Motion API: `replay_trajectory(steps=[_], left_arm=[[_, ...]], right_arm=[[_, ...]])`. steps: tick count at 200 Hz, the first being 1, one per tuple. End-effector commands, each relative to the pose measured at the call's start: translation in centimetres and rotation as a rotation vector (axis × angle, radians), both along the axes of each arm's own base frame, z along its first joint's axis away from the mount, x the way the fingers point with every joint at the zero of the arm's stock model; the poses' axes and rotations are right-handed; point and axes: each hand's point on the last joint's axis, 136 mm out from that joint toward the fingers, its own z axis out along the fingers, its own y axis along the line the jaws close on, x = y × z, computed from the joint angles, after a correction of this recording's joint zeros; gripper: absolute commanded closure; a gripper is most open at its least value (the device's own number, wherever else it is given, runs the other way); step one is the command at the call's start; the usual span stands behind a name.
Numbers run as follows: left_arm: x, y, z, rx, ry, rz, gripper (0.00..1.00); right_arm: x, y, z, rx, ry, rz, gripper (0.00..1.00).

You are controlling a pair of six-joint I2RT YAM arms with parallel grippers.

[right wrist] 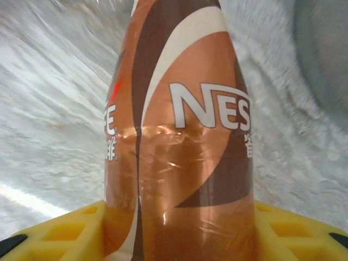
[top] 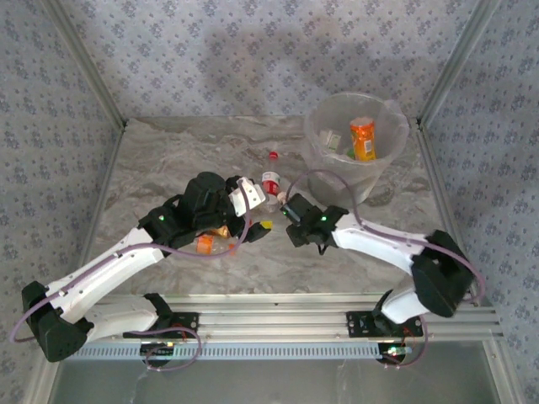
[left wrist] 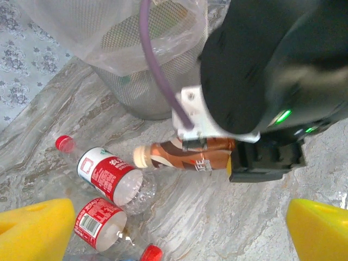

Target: Put the plastic bottles in the bin

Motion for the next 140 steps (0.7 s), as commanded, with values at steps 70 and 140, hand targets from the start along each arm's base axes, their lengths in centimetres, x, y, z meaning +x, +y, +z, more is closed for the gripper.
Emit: replay_trajectory(steps=[70,140], left_arm=[[-0.5,-0.6,2.4,-0.078,-0.023,-0.024,0.0],[-0.5,-0.6,2.4,-0.081,-0.02,-0.023,0.0]], right_arm=[[-1.2,-0.6,18.9,0.283,-0.284,0.124,0.47],[4.4,-7.6,27.5,0.336,-0.441,-0.047,0.46]])
